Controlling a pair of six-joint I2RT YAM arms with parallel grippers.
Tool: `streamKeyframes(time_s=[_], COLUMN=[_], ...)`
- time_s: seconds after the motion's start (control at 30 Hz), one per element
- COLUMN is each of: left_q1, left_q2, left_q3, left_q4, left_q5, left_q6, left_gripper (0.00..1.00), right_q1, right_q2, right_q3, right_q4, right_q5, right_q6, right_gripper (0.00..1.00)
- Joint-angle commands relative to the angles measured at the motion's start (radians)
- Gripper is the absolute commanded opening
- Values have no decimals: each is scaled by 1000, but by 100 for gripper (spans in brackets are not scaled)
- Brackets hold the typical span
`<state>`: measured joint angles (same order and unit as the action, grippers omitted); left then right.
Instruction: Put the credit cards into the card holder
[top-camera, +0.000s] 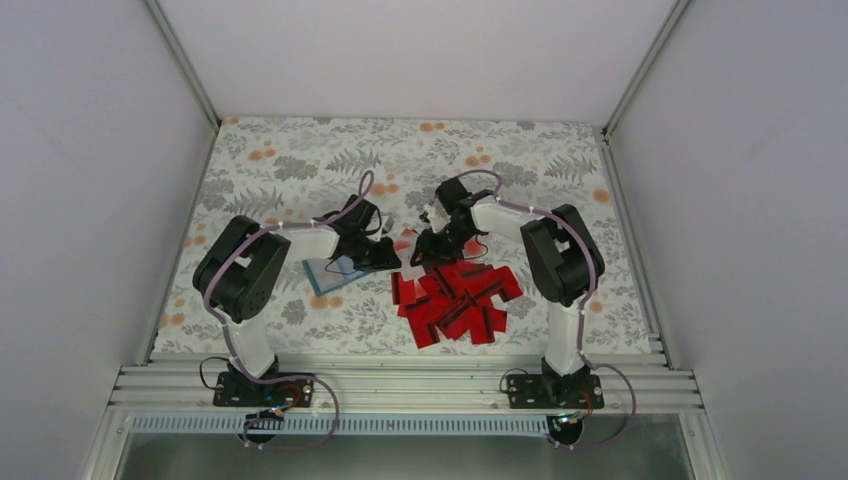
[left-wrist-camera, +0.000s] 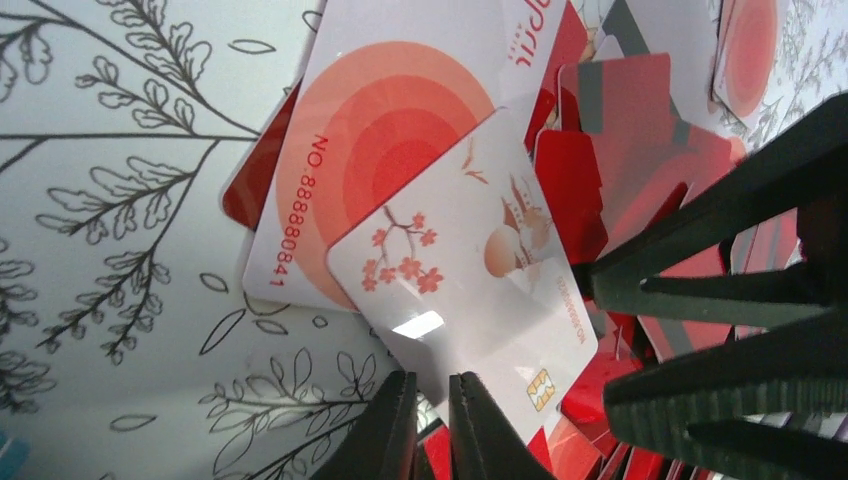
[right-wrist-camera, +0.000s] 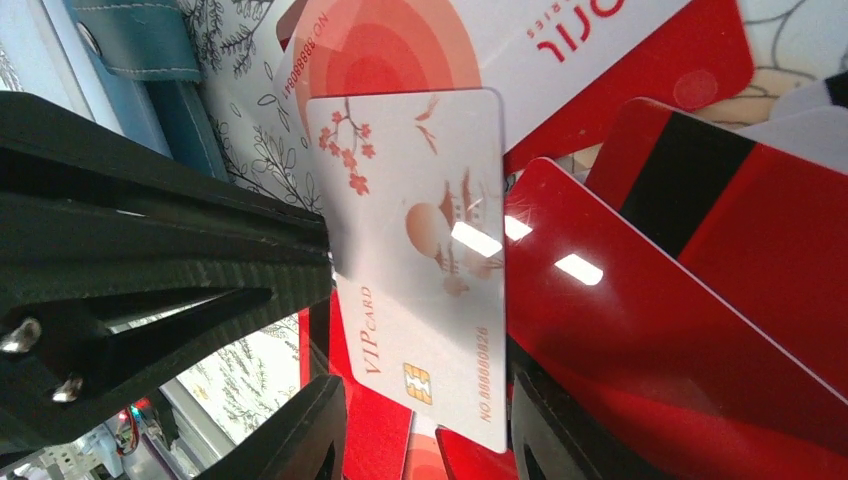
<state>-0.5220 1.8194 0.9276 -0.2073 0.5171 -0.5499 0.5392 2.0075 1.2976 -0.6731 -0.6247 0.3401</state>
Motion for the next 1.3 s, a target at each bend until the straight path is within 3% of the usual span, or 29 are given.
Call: streamKeyframes(time_s=[0.0, 0.17, 0.4, 0.67, 0.97, 1.27], left_q1=[-7, -10, -10, -13, -13, -13], left_q2=[74, 109, 140, 180, 189, 193], left_q3=[-3, 11, 22, 32, 17, 36], left_q4=[-25, -47, -60, -64, -74, -102], left_q5=[-45, -66, -68, -31, -27, -15], left_q6=[18, 34, 51, 68, 84, 108], left_gripper=[8, 3, 2, 2, 2, 2], right_q1=[9, 11, 12, 9, -1, -13], right_q2=[1, 3, -3, 6, -94, -98], right_q3=[-46, -81, -103, -117, -129, -176], right_q4=[-50, -68, -42, 90, 7, 44], right_q5=[32, 45, -31, -135, -47, 21], right_q6=[22, 37, 48, 85, 140, 246], right_gripper=[43, 44, 45, 43, 43, 42])
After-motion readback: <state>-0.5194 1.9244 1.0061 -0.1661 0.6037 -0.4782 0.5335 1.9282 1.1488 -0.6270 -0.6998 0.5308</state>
